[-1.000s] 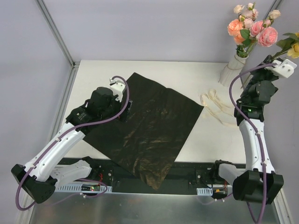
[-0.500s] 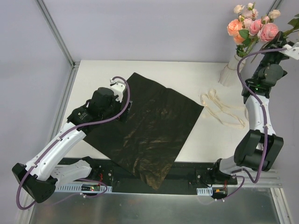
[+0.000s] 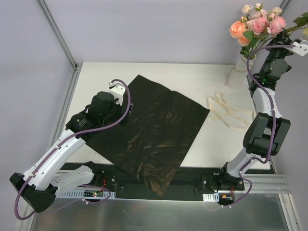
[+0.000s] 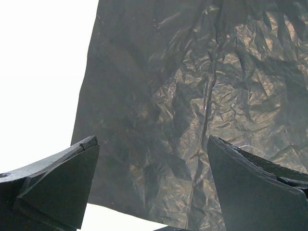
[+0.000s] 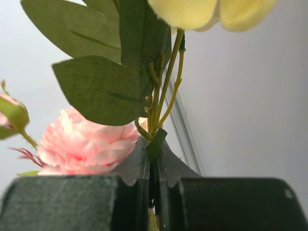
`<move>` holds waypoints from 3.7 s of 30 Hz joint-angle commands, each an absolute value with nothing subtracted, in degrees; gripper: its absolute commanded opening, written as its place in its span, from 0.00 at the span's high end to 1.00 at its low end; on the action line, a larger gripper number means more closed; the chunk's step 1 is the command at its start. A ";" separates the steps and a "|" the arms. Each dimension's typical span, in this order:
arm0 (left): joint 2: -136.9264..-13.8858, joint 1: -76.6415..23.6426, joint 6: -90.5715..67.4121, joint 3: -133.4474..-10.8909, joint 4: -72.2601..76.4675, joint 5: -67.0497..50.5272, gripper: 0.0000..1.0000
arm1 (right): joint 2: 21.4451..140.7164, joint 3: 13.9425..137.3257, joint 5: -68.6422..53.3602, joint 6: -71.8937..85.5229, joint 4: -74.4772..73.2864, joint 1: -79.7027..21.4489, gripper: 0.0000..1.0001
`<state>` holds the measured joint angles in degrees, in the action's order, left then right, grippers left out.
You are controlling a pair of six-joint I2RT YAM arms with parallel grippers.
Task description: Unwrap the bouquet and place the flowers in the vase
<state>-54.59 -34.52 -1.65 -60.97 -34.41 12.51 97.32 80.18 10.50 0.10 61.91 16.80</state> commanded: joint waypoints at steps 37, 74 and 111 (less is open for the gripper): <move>-50.89 -34.80 -1.14 -60.38 -32.43 11.69 0.01 | 110.04 85.08 -7.03 -5.62 40.17 16.87 0.97; -50.01 -34.80 -2.02 -59.41 -31.02 9.93 0.01 | 88.50 95.00 11.59 6.24 -5.89 16.08 0.38; -42.28 -34.80 -20.12 -58.10 -25.23 1.85 0.01 | 54.25 62.06 -16.16 34.18 -27.16 -13.97 0.01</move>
